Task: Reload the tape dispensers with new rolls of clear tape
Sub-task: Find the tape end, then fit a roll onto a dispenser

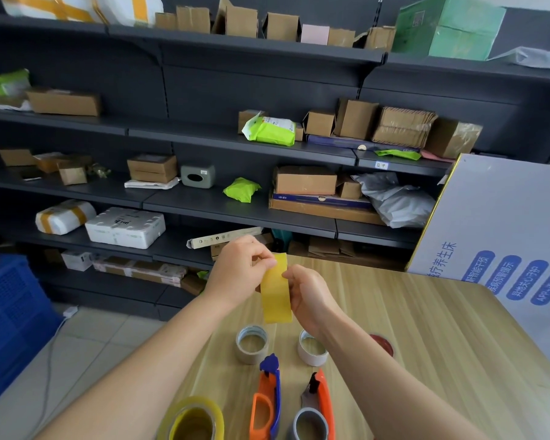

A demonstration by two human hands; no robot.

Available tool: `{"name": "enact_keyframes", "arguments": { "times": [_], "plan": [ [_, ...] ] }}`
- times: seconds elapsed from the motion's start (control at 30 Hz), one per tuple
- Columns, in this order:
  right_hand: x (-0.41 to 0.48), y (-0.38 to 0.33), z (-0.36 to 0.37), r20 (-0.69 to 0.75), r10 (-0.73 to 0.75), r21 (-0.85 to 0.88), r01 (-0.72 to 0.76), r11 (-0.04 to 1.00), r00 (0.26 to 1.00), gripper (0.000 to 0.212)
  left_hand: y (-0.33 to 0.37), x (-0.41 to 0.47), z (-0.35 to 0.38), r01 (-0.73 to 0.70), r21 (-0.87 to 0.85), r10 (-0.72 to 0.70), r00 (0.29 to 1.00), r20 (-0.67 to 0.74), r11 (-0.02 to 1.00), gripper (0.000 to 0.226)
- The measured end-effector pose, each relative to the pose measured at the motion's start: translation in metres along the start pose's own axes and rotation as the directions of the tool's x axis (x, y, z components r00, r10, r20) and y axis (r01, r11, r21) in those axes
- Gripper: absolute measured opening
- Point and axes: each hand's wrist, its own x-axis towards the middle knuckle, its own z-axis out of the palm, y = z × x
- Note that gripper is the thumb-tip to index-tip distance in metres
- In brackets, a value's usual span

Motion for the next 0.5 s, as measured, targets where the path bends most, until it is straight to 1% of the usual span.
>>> {"name": "enact_keyframes", "arguments": {
  "times": [0.07, 0.17, 0.2, 0.27, 0.37, 0.43, 0.5],
  "plan": [
    [-0.001, 0.001, 0.001, -0.004, -0.024, -0.062, 0.024, 0.998, 1.000, 0.038, 0.002, 0.001, -0.001, 0.007, 0.059, -0.009, 1.000, 0.027, 0.998, 0.009],
    [-0.005, 0.002, 0.006, 0.002, -0.031, -0.096, 0.031, 0.995, 1.000, 0.025, 0.005, 0.001, -0.002, -0.039, 0.221, 0.016, 0.994, 0.104, 0.975, 0.014],
    [-0.006, 0.002, 0.006, -0.009, -0.036, -0.089, 0.035, 0.995, 0.999, 0.025, 0.005, 0.000, -0.001, -0.051, 0.245, 0.020, 0.992, 0.127, 0.968, 0.015],
    [-0.008, 0.003, 0.006, -0.005, -0.037, -0.076, 0.037, 0.996, 0.999, 0.032, 0.004, -0.002, 0.000, -0.020, 0.190, -0.008, 0.990, 0.142, 0.982, 0.016],
    [-0.010, 0.003, 0.000, 0.010, -0.025, -0.071, 0.026, 0.997, 1.000, 0.033, 0.004, -0.004, -0.001, 0.079, 0.041, -0.083, 0.992, 0.090, 0.996, 0.018],
    [-0.010, 0.004, -0.005, 0.012, -0.015, -0.040, 0.016, 0.999, 1.000, 0.034, 0.008, -0.003, -0.003, 0.097, 0.000, -0.097, 0.994, 0.048, 0.995, 0.018],
    [-0.010, 0.005, -0.008, 0.010, -0.003, -0.017, 0.003, 1.000, 1.000, 0.035, 0.010, -0.002, -0.006, 0.084, -0.015, -0.083, 0.996, 0.018, 0.996, 0.015]
  ]
}}
